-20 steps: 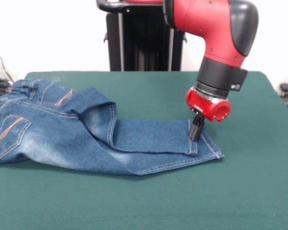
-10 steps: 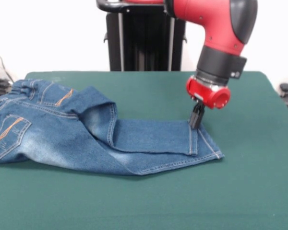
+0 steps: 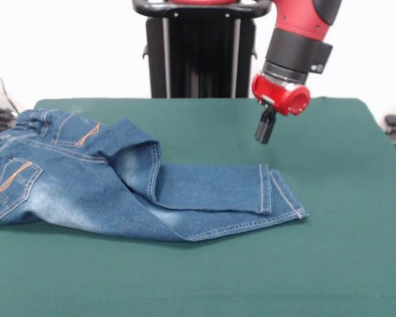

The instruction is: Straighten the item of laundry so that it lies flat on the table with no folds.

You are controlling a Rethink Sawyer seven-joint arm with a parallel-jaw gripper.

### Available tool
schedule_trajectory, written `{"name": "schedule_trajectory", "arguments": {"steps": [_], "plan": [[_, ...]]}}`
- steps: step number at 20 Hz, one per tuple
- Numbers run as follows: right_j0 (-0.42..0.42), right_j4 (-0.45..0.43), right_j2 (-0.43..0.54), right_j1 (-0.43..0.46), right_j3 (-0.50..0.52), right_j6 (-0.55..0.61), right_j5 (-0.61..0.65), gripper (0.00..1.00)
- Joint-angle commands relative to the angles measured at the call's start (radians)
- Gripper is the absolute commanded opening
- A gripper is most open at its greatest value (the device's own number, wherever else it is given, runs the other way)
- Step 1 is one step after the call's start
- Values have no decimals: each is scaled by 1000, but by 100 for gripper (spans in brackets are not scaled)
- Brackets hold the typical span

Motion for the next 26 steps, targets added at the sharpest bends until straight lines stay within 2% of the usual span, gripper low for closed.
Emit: {"name": "schedule_trajectory", "arguments": {"steps": [1, 3, 7, 17, 26], "plan": [[-30, -17, 115, 39, 40, 207, -31, 100], [-2, 12, 89, 50, 29, 210, -32, 100], [-13, 14, 105, 57, 25, 228, -46, 100], [-16, 64, 125, 228, -136, 219, -127, 100], [16, 130, 117, 253, -171, 212, -107, 100]]}}
